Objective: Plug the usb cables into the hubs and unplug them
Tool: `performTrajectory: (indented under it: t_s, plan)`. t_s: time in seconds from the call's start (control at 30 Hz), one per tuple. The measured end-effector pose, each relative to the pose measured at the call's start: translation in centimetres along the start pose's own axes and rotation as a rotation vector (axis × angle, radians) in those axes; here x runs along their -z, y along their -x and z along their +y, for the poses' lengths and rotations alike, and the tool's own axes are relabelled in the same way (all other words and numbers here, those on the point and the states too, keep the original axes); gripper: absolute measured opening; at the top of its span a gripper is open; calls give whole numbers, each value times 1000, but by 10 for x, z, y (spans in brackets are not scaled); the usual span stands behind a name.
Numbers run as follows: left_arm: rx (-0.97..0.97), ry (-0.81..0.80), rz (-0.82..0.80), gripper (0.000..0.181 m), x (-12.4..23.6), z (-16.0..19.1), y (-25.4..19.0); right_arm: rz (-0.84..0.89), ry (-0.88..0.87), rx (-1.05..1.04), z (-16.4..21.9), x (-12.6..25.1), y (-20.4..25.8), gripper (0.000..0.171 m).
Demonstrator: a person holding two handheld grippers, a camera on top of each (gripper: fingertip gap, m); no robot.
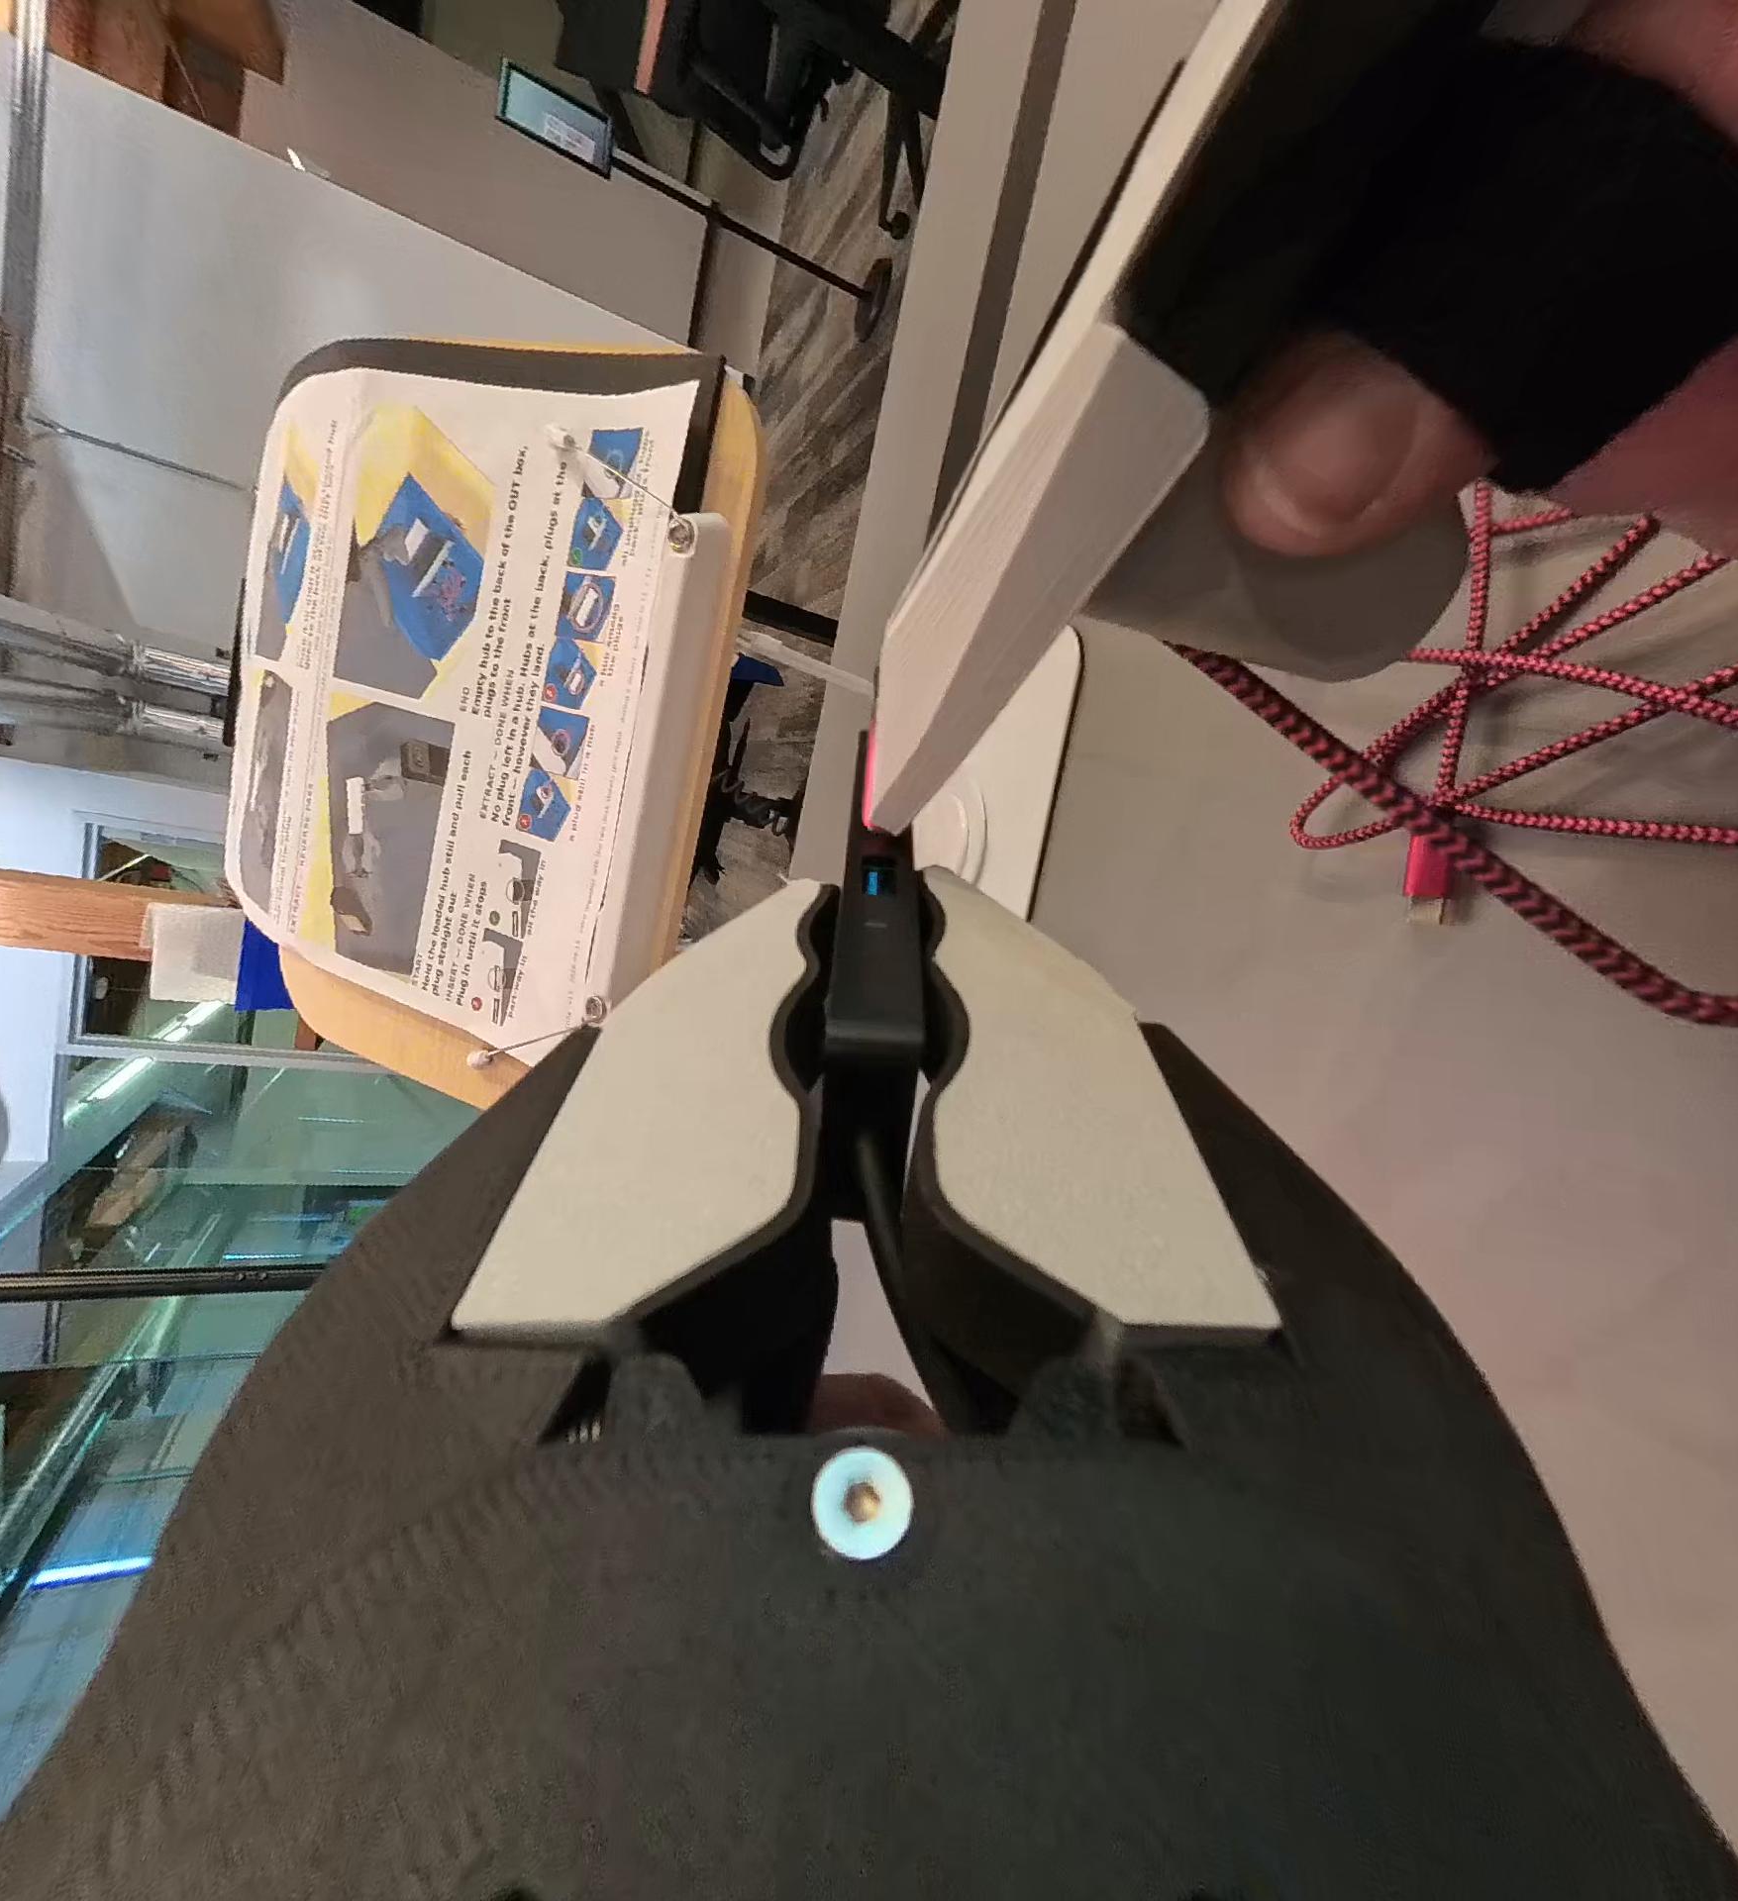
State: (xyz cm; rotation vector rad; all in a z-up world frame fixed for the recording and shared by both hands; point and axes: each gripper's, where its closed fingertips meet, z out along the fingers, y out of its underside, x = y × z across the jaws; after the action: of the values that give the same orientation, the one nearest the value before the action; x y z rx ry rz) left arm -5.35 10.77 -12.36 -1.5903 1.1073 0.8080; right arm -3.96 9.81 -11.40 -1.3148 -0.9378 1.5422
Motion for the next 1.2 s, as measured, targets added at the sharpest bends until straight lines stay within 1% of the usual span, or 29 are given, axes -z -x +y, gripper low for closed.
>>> performTrajectory:
  t_s: [0.1, 0.2, 0.33, 0.43, 0.5, 0.63, 0.83, 0.87, 0.97, 1.0, 1.1, 1.13, 1.17, 1.2]
  plan:
    - [22, -15, -10, 12, -1, 1, -1, 12, 8, 4, 1, 0, 0, 12]
    - [26, -15, 20, 12, -1, 3, -7, 31, 10, -7, 7, 1, -2, 11]
    - [76, -35, 62, 12, 1, 7, -15, 24, 113, 78, 14, 1, 0, 12]
    - [120, -46, 53, 12, -2, 10, -16, 27, 133, 56, 17, -1, -2, 11]
    - [123, -29, 42, 12, -3, 12, -16, 48, 118, 17, 17, -2, -4, 12]
    - [164, -8, 85, 12, -10, 20, -22, 178, 167, 50, 25, -6, -12, 11]
    - [171, -42, 63, 13, -15, 19, -20, 151, 156, -9, 20, -6, -16, 12]
    - [171, -38, 66, 13, -16, 20, -21, 168, 164, 12, 21, -5, -17, 12]
    - [88, 2, 52, 12, -19, 23, -28, 285, 338, 233, 28, -3, -20, 12]
    - [95, -1, 54, 12, -19, 23, -28, 290, 361, 257, 27, -3, -20, 11]
    - [96, -5, 36, 11, -19, 22, -23, 262, 322, 195, 22, -4, -19, 11]
    - [108, 3, 44, 11, -19, 24, -23, 229, 261, 120, 18, -3, -18, 11]
    - [92, 114, 59, 11, -23, 47, -25, 176, 134, 1, 1, 3, -17, 11]
    - [113, 145, 62, 11, -26, 68, -27, 159, 27, -76, -18, 17, -23, 11]
